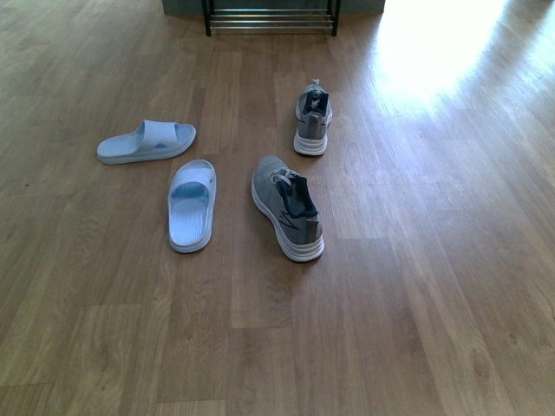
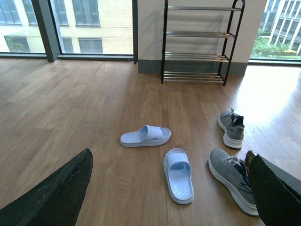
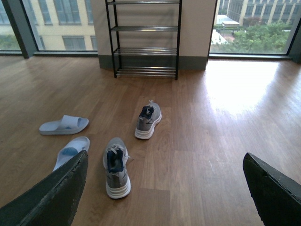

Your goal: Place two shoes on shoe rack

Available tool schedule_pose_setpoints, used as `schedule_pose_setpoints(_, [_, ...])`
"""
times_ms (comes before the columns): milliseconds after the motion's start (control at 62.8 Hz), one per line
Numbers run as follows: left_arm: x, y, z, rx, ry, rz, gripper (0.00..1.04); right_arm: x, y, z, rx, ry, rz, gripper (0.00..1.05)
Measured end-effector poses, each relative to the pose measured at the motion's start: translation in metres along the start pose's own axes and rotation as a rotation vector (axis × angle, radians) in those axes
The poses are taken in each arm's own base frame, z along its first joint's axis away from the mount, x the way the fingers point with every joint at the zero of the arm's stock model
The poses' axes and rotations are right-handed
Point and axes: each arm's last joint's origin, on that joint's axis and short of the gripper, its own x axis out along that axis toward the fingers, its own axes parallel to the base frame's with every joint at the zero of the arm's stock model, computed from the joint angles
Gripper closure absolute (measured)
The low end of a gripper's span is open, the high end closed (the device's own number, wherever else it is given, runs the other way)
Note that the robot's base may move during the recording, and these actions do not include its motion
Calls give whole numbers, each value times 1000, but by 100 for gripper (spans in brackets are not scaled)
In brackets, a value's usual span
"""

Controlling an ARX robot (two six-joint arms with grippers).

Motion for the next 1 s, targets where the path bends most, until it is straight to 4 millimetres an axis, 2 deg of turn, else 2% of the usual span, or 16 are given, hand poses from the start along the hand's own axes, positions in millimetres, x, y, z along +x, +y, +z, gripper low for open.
schedule_pose_setpoints(1003, [0, 0, 0, 0, 0, 0, 9, 0, 0, 0, 0, 0, 0, 9])
